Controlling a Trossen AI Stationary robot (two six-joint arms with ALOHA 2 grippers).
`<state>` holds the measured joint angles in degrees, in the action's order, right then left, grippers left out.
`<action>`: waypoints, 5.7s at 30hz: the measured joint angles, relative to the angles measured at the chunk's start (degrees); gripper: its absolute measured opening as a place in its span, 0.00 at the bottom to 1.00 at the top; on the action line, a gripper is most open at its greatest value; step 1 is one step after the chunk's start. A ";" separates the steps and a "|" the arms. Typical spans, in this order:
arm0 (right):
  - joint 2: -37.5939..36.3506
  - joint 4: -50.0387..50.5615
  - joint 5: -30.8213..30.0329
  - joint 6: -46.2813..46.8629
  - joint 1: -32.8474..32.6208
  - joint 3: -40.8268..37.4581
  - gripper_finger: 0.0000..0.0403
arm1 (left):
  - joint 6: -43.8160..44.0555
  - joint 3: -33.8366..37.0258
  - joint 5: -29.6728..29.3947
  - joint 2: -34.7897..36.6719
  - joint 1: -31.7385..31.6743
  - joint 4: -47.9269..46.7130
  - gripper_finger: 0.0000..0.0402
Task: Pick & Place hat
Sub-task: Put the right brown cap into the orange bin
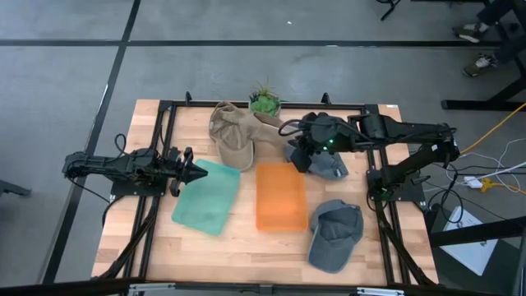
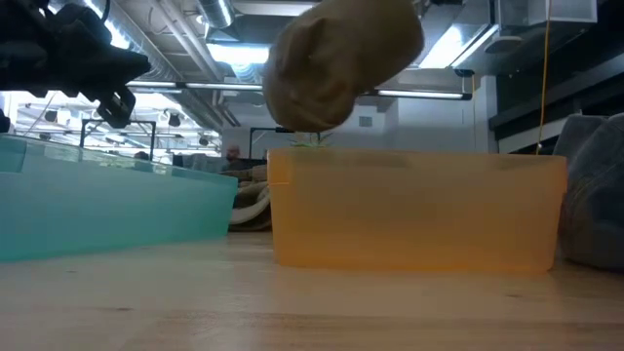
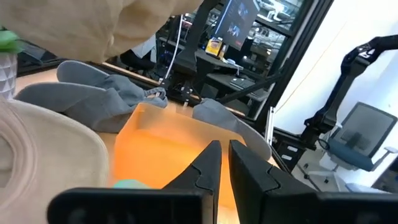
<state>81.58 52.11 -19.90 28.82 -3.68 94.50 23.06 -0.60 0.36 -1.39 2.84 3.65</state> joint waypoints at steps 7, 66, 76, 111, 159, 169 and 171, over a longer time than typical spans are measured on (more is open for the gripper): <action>0.84 -5.15 0.26 -2.73 0.00 0.00 0.04 | 4.45 0.00 -2.01 0.00 -0.01 7.22 0.07; 4.04 -17.88 8.44 -11.43 0.00 -0.02 0.04 | -47.09 -29.18 -55.56 -47.08 8.95 13.54 0.73; 4.04 -17.87 5.99 -12.77 0.15 -0.02 0.04 | -38.84 -29.18 -55.35 -46.31 16.56 6.01 0.73; 4.04 -21.47 11.12 -14.12 0.13 -0.02 0.04 | -30.69 -29.14 -58.01 -46.18 16.36 10.39 0.73; 4.04 -13.82 12.45 -14.21 0.04 -0.02 0.05 | -28.14 -29.11 -22.40 -45.62 12.45 1.68 0.06; 4.04 -12.77 18.60 -14.27 0.04 -0.02 0.09 | -28.29 -29.14 -7.28 -42.40 12.47 -5.37 0.06; 4.04 -12.80 18.65 -14.57 0.04 -0.02 0.09 | -28.29 -29.12 -4.80 -42.13 12.47 -6.34 0.06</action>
<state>85.62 39.31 -1.25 14.24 -3.64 94.48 -5.23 -29.72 -4.43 -43.51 15.31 -2.69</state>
